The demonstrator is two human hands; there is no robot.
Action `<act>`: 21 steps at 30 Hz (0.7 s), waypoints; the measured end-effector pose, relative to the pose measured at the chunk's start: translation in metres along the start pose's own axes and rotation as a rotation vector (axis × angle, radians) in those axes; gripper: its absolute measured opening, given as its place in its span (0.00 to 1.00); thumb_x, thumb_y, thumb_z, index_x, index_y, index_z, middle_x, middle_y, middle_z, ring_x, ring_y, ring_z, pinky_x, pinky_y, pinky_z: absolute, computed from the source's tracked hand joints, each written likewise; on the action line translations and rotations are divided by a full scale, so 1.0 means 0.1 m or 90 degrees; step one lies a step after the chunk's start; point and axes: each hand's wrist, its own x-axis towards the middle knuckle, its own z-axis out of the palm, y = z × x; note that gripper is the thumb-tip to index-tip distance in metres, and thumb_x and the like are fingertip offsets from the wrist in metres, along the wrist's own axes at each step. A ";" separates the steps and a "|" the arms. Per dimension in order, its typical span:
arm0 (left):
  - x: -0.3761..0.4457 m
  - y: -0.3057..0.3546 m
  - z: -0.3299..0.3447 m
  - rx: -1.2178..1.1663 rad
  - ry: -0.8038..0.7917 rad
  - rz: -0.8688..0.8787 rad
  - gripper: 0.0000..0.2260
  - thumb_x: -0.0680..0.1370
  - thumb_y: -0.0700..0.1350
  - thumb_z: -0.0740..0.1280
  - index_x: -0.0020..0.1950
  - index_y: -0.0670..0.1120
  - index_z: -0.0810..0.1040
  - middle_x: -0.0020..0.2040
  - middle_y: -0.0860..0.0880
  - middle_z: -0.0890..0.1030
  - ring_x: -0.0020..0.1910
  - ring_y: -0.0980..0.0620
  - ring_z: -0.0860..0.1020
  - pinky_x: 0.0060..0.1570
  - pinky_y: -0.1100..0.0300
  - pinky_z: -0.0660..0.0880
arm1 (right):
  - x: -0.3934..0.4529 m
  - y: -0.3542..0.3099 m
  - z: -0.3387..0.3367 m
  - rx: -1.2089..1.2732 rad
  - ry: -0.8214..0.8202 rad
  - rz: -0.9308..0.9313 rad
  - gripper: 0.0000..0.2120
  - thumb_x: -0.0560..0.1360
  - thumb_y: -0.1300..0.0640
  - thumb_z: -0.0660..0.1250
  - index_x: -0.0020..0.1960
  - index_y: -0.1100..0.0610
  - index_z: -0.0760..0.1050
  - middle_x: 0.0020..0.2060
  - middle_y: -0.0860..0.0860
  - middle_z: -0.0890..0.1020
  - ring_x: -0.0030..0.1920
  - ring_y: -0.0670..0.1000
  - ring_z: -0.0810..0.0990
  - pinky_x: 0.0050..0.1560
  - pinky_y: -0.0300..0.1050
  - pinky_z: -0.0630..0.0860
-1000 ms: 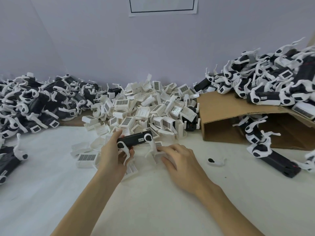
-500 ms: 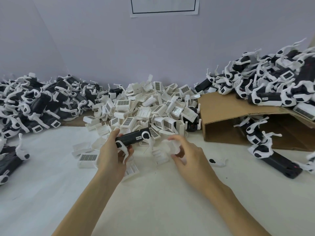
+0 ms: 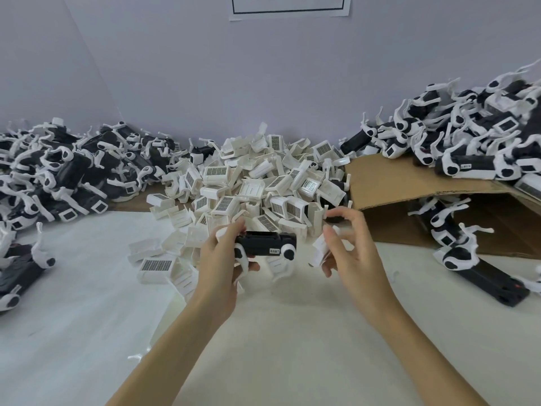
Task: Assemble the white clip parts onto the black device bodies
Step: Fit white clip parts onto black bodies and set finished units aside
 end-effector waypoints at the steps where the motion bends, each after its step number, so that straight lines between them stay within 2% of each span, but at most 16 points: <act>1: -0.01 -0.01 0.01 0.017 -0.013 0.009 0.14 0.80 0.53 0.74 0.55 0.43 0.81 0.41 0.48 0.86 0.31 0.50 0.81 0.39 0.54 0.79 | 0.00 0.00 0.00 -0.020 -0.004 -0.012 0.05 0.85 0.51 0.65 0.58 0.50 0.78 0.39 0.53 0.82 0.30 0.52 0.78 0.33 0.44 0.76; 3: -0.04 -0.03 0.02 0.049 -0.031 0.028 0.14 0.80 0.53 0.73 0.54 0.43 0.80 0.40 0.48 0.86 0.29 0.48 0.79 0.34 0.60 0.77 | -0.01 -0.01 0.00 0.004 -0.018 0.009 0.10 0.83 0.47 0.66 0.55 0.52 0.81 0.41 0.50 0.81 0.32 0.51 0.77 0.37 0.45 0.76; 5: -0.07 -0.03 0.03 0.060 -0.047 0.045 0.13 0.81 0.53 0.73 0.53 0.43 0.78 0.40 0.47 0.86 0.27 0.46 0.78 0.30 0.63 0.76 | 0.00 -0.04 -0.02 0.070 -0.043 0.068 0.12 0.78 0.46 0.72 0.60 0.46 0.82 0.44 0.49 0.82 0.36 0.50 0.79 0.45 0.42 0.77; 7: -0.11 -0.02 0.05 0.069 -0.064 0.060 0.13 0.81 0.53 0.72 0.53 0.43 0.78 0.41 0.47 0.86 0.28 0.45 0.78 0.33 0.60 0.76 | 0.00 -0.05 -0.06 0.087 -0.078 0.095 0.22 0.74 0.53 0.78 0.66 0.41 0.79 0.50 0.48 0.86 0.42 0.48 0.83 0.47 0.36 0.78; 9: -0.14 -0.03 0.07 0.090 -0.074 0.079 0.14 0.82 0.55 0.71 0.53 0.45 0.77 0.42 0.47 0.87 0.29 0.44 0.78 0.38 0.56 0.74 | 0.00 -0.07 -0.08 0.081 -0.095 0.088 0.26 0.73 0.58 0.79 0.67 0.42 0.78 0.50 0.51 0.87 0.42 0.50 0.83 0.42 0.37 0.78; 11: -0.17 -0.04 0.09 0.124 -0.083 0.107 0.15 0.82 0.59 0.69 0.54 0.47 0.77 0.42 0.47 0.88 0.30 0.44 0.79 0.40 0.54 0.73 | 0.00 -0.10 -0.06 0.061 -0.069 0.069 0.22 0.75 0.53 0.78 0.67 0.44 0.79 0.44 0.54 0.85 0.35 0.50 0.80 0.34 0.38 0.74; 13: -0.21 -0.05 0.12 0.153 -0.105 0.144 0.17 0.83 0.61 0.66 0.53 0.48 0.76 0.41 0.47 0.87 0.29 0.45 0.80 0.36 0.59 0.74 | -0.02 -0.11 -0.04 -0.030 -0.038 0.045 0.24 0.75 0.41 0.74 0.68 0.48 0.79 0.44 0.57 0.82 0.34 0.48 0.79 0.35 0.36 0.72; 15: -0.25 -0.07 0.14 0.174 -0.140 0.188 0.18 0.83 0.62 0.64 0.53 0.47 0.76 0.38 0.44 0.87 0.28 0.45 0.80 0.33 0.62 0.75 | -0.05 -0.10 -0.03 -0.173 -0.049 -0.020 0.28 0.74 0.31 0.70 0.65 0.48 0.82 0.49 0.48 0.81 0.42 0.46 0.82 0.42 0.35 0.74; 18: -0.27 -0.12 0.16 0.199 -0.200 0.246 0.19 0.83 0.64 0.64 0.54 0.48 0.76 0.38 0.39 0.83 0.30 0.41 0.81 0.32 0.57 0.77 | -0.11 -0.07 0.04 -0.333 -0.133 -0.110 0.24 0.74 0.33 0.70 0.64 0.45 0.81 0.55 0.42 0.77 0.58 0.44 0.78 0.54 0.32 0.72; 21: -0.28 -0.14 0.16 0.219 -0.225 0.277 0.15 0.83 0.63 0.63 0.55 0.51 0.76 0.40 0.37 0.83 0.33 0.37 0.82 0.33 0.45 0.80 | -0.14 -0.01 0.09 -0.361 -0.145 -0.175 0.23 0.76 0.40 0.72 0.69 0.44 0.78 0.55 0.39 0.79 0.62 0.44 0.77 0.59 0.33 0.72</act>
